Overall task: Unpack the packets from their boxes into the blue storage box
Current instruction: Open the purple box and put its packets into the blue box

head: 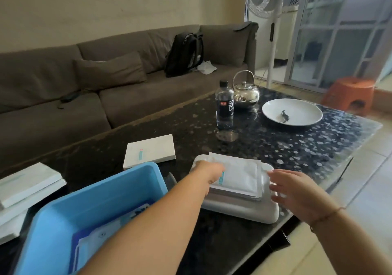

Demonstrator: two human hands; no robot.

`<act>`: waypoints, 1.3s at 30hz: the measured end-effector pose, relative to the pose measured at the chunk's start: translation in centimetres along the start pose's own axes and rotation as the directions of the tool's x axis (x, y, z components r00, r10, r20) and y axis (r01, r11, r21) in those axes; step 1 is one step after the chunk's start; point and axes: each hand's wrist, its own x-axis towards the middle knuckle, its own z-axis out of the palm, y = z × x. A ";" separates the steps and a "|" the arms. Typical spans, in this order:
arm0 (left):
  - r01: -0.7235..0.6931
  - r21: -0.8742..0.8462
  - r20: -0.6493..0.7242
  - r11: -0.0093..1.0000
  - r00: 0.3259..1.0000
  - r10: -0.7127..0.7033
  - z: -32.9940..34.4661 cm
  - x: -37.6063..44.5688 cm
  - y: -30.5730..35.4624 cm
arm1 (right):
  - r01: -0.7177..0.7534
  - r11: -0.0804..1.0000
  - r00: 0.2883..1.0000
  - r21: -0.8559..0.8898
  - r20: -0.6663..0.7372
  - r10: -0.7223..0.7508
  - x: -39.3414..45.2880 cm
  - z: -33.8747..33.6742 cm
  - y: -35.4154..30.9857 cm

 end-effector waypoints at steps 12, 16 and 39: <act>0.067 -0.134 -0.051 0.989 0.996 -0.074 1.1 1.2 0.1 | 0.115 0.916 0.989 -0.385 -0.041 -0.141 0.4 2.7 1.3; 0.007 -0.153 -0.097 0.988 0.995 -0.022 1.2 1.0 0.0 | 0.171 0.896 0.981 -0.411 -0.018 -0.195 0.7 2.4 2.0; -0.774 0.551 0.058 0.311 0.408 0.911 -8.8 -17.3 -1.7 | 0.651 0.733 0.655 -0.197 0.633 -0.413 -9.7 5.7 -3.1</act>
